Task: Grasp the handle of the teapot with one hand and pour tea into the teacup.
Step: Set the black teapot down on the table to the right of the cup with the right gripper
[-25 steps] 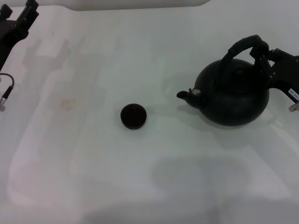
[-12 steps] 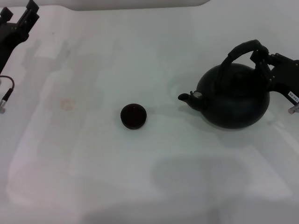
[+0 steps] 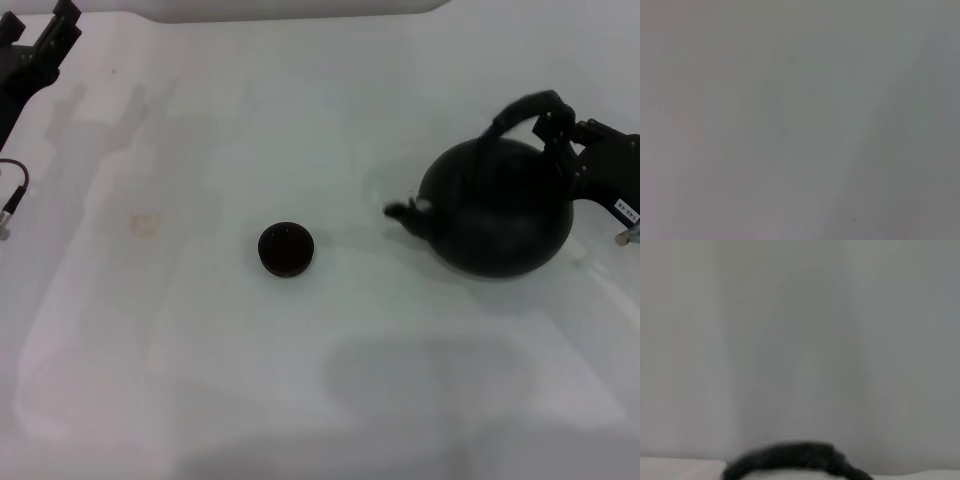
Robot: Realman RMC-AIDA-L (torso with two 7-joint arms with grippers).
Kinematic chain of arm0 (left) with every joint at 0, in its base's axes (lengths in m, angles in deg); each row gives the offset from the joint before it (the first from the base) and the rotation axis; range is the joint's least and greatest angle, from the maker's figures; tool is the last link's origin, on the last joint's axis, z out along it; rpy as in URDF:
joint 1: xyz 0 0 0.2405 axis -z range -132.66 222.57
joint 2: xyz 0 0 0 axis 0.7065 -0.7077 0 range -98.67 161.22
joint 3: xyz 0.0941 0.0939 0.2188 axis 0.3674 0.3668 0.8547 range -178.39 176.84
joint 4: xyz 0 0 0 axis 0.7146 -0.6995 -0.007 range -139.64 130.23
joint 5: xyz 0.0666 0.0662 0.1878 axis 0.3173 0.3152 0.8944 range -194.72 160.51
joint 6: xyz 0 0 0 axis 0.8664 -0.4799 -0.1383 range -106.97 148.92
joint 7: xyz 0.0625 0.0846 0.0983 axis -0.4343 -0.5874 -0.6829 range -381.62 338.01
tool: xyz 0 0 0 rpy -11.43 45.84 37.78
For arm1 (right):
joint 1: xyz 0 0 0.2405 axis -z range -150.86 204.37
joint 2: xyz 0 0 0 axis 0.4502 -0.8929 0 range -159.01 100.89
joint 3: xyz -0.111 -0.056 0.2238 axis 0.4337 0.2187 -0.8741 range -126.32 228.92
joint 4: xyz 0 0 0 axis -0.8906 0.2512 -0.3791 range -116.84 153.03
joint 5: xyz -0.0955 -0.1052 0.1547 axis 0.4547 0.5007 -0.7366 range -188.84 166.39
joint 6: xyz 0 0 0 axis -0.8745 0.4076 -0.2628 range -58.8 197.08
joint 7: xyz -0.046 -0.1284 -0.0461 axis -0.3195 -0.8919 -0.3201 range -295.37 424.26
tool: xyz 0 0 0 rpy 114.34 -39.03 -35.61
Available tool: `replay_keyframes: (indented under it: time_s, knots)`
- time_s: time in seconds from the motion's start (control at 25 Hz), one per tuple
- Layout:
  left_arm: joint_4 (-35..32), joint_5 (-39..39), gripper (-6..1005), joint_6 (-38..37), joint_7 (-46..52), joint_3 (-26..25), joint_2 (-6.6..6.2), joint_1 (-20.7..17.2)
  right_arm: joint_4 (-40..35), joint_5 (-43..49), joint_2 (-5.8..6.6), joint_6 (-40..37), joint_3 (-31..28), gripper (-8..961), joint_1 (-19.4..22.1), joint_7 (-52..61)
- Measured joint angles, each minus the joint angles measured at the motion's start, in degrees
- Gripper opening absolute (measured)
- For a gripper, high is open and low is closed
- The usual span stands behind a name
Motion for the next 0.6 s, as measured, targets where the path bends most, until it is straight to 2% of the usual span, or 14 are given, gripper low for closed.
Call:
replay_keyframes:
  time_s: [0.28, 0.6]
  knots:
    - [0.05, 0.0, 880, -0.14, 0.0, -0.06, 0.0, -0.02, 0.06, 0.02, 0.0, -0.05, -0.06, 218, 0.02, 2.46]
    - [-0.16, 0.0, 878, -0.21, 0.0, 0.11, 0.0, -0.02, 0.08, 0.45, 0.14, -0.49, 0.32, 517, -0.1, 6.05]
